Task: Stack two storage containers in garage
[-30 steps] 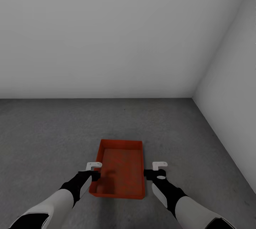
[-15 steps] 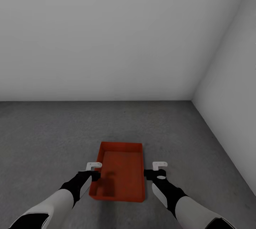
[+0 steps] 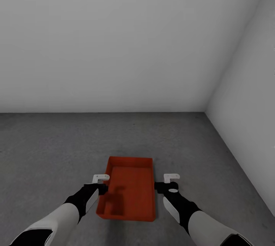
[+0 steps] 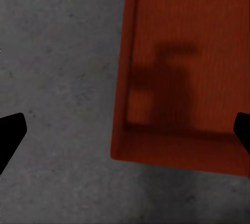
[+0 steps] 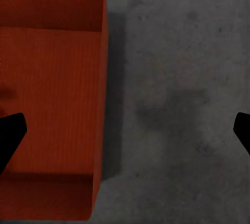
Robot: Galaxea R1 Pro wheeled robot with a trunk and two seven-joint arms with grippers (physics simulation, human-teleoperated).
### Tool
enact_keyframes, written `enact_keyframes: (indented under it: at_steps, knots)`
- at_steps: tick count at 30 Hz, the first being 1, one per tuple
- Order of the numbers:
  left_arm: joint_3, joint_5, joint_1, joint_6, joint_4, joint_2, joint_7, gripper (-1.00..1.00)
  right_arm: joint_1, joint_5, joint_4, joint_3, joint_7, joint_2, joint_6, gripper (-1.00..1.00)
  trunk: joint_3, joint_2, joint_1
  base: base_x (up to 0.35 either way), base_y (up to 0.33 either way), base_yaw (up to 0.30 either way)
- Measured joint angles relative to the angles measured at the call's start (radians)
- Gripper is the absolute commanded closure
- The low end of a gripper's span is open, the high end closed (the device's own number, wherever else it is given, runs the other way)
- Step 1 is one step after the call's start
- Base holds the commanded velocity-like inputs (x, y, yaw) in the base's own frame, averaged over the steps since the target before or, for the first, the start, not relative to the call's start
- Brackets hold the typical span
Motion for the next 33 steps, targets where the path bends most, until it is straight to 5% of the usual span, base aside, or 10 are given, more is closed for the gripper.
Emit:
enact_keyframes:
  at_steps: [33]
  knots:
    - [-0.001,0.000,0.000,0.000,0.000,0.000,0.001,-1.00,0.000,0.000,0.000,0.000,0.001,0.002,0.000,-1.00,0.155,0.231,-0.127,0.000,0.000,0.000]
